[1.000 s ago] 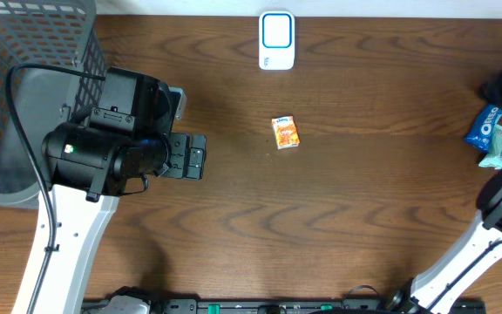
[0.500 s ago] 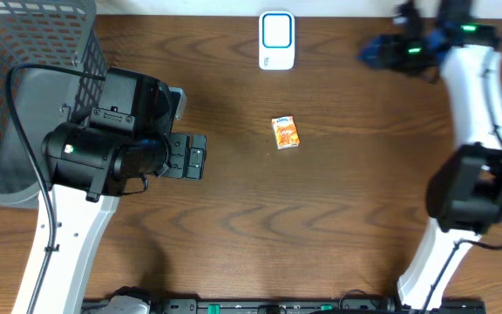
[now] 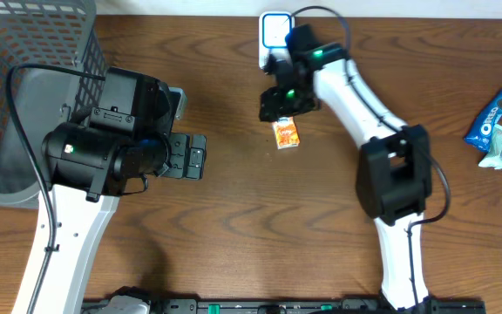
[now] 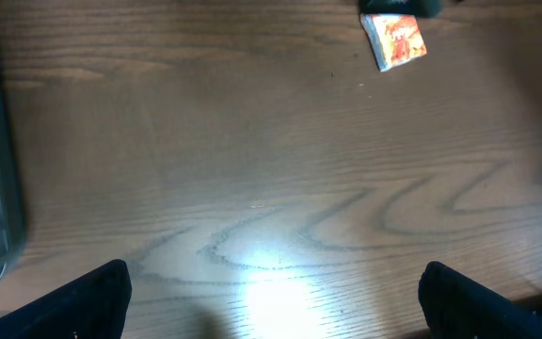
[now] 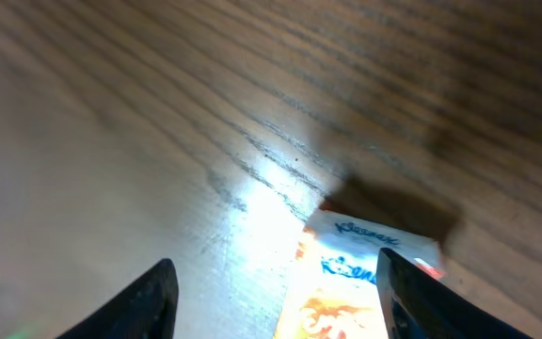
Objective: Scan the item barcode
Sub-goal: 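Reach the right gripper to the Kleenex pack and grasp it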
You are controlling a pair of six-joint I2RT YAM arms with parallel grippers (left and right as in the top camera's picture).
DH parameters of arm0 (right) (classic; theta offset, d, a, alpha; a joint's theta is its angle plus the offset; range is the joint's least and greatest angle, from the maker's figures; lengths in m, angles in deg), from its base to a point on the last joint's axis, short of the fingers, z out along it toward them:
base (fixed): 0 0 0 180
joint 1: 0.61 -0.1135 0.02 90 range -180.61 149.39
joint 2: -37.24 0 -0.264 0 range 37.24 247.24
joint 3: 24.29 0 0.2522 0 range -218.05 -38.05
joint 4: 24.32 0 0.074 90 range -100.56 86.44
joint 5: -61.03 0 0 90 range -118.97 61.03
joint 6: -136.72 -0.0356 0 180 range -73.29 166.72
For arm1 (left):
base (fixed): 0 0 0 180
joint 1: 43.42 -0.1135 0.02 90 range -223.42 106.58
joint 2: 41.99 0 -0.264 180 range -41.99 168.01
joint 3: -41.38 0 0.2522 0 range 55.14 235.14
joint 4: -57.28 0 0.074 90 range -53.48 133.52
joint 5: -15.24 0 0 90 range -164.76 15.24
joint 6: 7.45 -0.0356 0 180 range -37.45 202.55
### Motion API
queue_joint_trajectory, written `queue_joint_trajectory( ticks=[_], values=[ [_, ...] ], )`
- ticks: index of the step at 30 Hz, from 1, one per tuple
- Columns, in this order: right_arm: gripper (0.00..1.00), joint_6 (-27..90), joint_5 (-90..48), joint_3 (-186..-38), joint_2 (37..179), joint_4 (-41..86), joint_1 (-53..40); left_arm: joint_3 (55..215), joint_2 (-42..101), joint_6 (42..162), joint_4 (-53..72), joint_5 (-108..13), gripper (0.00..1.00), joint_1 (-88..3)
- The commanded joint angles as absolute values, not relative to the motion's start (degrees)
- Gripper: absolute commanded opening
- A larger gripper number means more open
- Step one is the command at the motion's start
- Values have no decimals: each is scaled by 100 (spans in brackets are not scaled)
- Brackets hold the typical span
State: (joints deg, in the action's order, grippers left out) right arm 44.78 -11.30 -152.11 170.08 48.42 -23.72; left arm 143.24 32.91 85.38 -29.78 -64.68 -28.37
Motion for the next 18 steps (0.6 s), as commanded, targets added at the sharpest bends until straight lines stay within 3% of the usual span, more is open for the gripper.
queue_joint_trajectory(
  ticks=[1,7,13,18],
  values=[
    [64,3919,-2689,-15233,16947,4910,-2694,14376,3304,8542,-2998,-6540,98,-2868],
    [60,3005,-4271,-15233,16949,5362,-3312,14376,3304,8542,-2998,-6540,98,-2868],
    [45,2743,-4490,-15202,16960,5500,-3684,14376,3304,8542,-2998,-6540,98,-2868],
    [43,2498,-5213,-14881,16960,5264,-3887,14376,3304,8542,-2998,-6540,98,-2868]
  ],
)
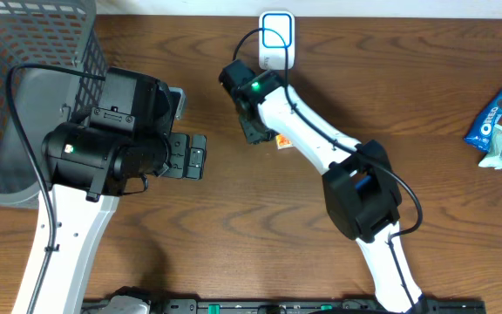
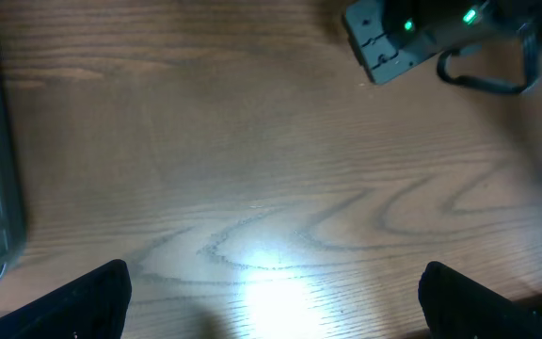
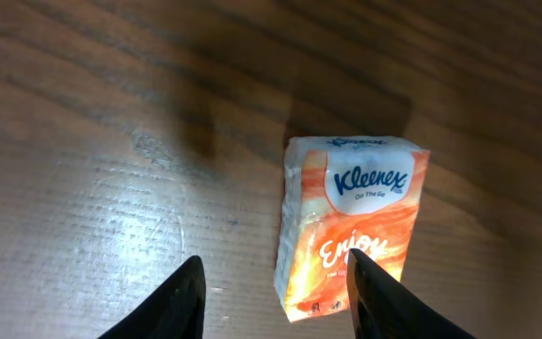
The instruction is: Scan the item barcode
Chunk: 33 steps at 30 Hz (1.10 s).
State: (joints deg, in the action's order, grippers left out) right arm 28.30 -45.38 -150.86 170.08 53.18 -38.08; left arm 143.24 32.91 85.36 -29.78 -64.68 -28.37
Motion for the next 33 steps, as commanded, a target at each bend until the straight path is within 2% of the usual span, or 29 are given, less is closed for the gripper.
queue_joint_trajectory(
  ticks=[1,9,10,13,16,20,25,33],
  values=[
    [43,2478,-5274,-14789,16960,5203,-3887,14376,3304,8542,-2998,-6540,98,-2868],
    [41,2487,-5311,-13941,16960,4355,-3830,14376,3304,8542,-2998,-6540,98,-2868],
    [38,2487,-5307,-13937,16960,4346,-3806,14376,3304,8542,-2998,-6540,98,-2868],
    [15,2487,-5283,-13950,16955,4346,-3752,14376,3304,8542,-2998,-6540,98,-2868],
    [2,2487,-5255,-14057,16922,4449,-3706,14376,3304,8542,-2998,-6540,98,-2868],
    [1,2504,-4787,-14426,16892,4728,-3572,14376,3304,8542,-2998,-6540,98,-2868],
    [1,3309,-2977,-14901,16881,4864,-3085,14376,3304,8542,-2998,-6540,98,-2868],
    [1,4369,780,-14870,16881,4982,-1708,14376,3304,8542,-2998,-6540,98,-2868]
  ],
)
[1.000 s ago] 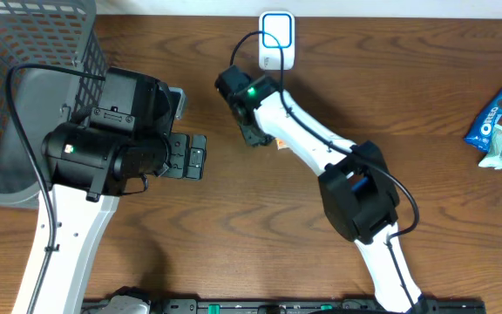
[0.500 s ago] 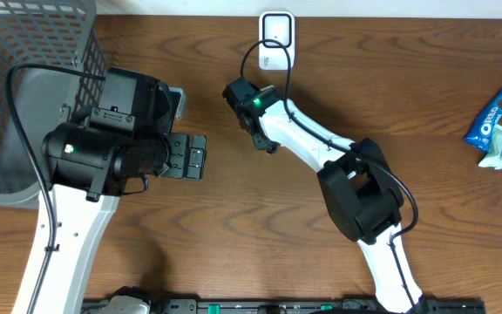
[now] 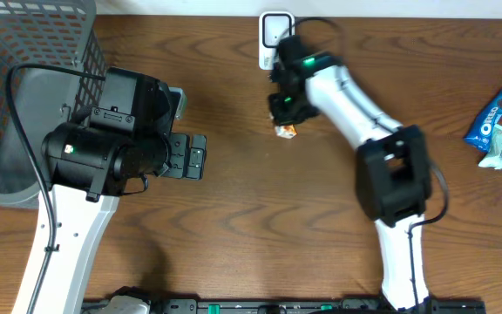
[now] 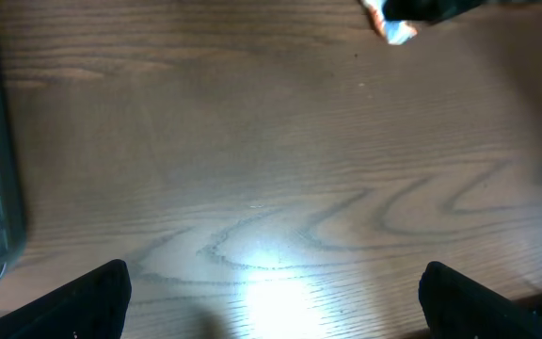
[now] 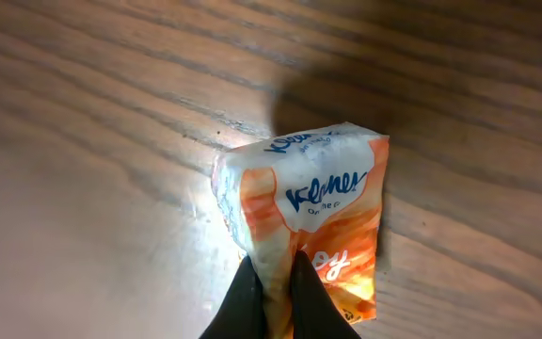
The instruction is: Scan the item barcode
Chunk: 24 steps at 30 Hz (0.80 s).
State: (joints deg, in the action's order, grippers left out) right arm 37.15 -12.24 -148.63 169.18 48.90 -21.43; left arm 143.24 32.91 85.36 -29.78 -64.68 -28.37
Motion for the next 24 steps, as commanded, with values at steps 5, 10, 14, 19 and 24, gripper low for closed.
queue_joint_trajectory(
  ticks=[5,10,14,19,24],
  values=[
    [1,4686,1735,-14756,16883,5181,-925,14376,3304,8542,-2998,-6540,98,-2868],
    [1,4727,2708,-14184,16883,4903,-381,14376,3304,8542,-2998,-6540,98,-2868],
    [1,4686,3396,-13246,16883,4215,-62,14376,3304,8542,-2998,-6540,98,-2868],
    [24,4498,2636,-12584,16883,3891,368,14376,3304,8542,-2998,-6540,98,-2868],
    [44,4286,903,-12874,16732,4630,731,14376,3304,8542,-2998,-6540,98,-2868]
  ],
)
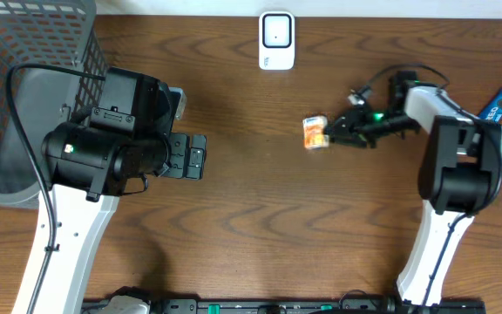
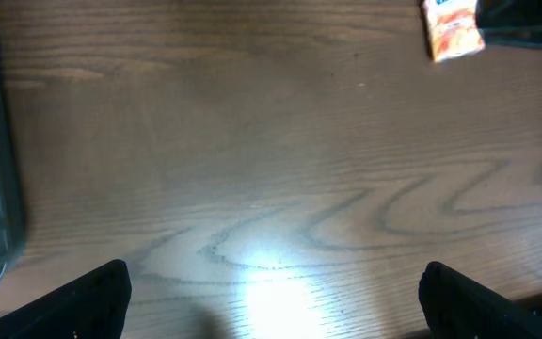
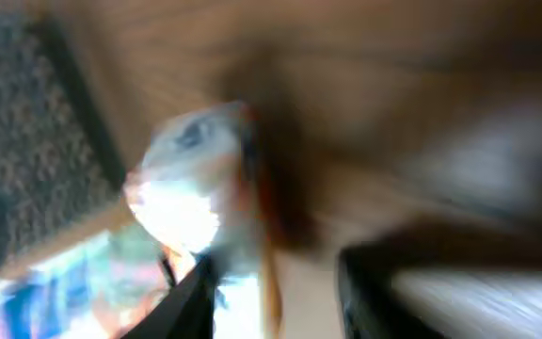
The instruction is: Scan the item barcode
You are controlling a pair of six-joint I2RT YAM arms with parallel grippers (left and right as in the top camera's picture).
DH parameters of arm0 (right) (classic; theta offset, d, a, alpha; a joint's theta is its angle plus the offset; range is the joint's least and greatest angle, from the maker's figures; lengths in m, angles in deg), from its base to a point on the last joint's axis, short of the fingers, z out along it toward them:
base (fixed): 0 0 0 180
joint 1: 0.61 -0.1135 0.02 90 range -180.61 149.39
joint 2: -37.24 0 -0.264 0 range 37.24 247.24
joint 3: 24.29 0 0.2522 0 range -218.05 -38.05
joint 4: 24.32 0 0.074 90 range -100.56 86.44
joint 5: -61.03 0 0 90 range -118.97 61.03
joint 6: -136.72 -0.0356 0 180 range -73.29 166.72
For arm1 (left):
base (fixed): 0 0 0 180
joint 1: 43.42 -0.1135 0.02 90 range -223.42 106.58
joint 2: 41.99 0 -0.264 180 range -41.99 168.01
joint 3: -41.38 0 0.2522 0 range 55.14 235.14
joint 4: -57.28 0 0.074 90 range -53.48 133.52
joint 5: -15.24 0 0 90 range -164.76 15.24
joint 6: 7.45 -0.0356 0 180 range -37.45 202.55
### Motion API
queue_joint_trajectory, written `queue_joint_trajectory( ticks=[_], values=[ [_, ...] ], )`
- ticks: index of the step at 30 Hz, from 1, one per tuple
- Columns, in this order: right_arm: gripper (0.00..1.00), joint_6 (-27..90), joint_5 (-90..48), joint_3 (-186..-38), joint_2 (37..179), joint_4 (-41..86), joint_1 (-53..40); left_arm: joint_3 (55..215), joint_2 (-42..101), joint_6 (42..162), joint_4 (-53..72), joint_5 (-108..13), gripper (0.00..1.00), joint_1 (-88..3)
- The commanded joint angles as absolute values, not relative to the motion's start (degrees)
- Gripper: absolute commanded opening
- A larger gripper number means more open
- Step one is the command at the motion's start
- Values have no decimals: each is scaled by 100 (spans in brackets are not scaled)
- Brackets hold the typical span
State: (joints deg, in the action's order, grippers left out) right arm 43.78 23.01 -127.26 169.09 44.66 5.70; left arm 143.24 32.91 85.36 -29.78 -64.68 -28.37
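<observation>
The orange and white tissue pack (image 1: pixel 315 133) lies on the wooden table (image 1: pixel 260 218), right of centre, below and to the right of the white scanner (image 1: pixel 276 39) at the far edge. My right gripper (image 1: pixel 332 131) reaches in from the right with its tips next to the pack. The right wrist view is badly blurred: the pack (image 3: pixel 200 188) shows ahead and the fingers (image 3: pixel 191 297) stand apart, open. My left gripper (image 2: pixel 276 301) is open over bare wood at the left, and its view catches the pack (image 2: pixel 454 26) at the top right.
A grey mesh basket (image 1: pixel 24 70) fills the far left corner behind my left arm. Snack packets (image 1: pixel 495 118) lie at the right edge of the table.
My right gripper was shut on the pack just below the scanner. Now it is open farther right, and the pack lies on the table by its tips. The left arm has not moved.
The pack lay below the scanner with my right gripper open over it. Then the gripper hovered open beside the pack from the left. Then it pinched the pack shut near the scanner. Now the pack rests farther right and the gripper is open.
</observation>
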Motion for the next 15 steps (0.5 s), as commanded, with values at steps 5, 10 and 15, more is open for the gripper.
queue_joint_trajectory(
  ticks=[5,10,15],
  values=[
    [57,4292,304,-13224,16262,5017,764,14376,3304,8542,-2998,-6540,98,-2868],
    [78,4338,461,-13224,15972,4967,486,14376,3304,8542,-2998,-6540,98,-2868],
    [77,4412,653,-12995,15987,4672,82,14376,3304,8542,-2998,-6540,98,-2868]
  ],
)
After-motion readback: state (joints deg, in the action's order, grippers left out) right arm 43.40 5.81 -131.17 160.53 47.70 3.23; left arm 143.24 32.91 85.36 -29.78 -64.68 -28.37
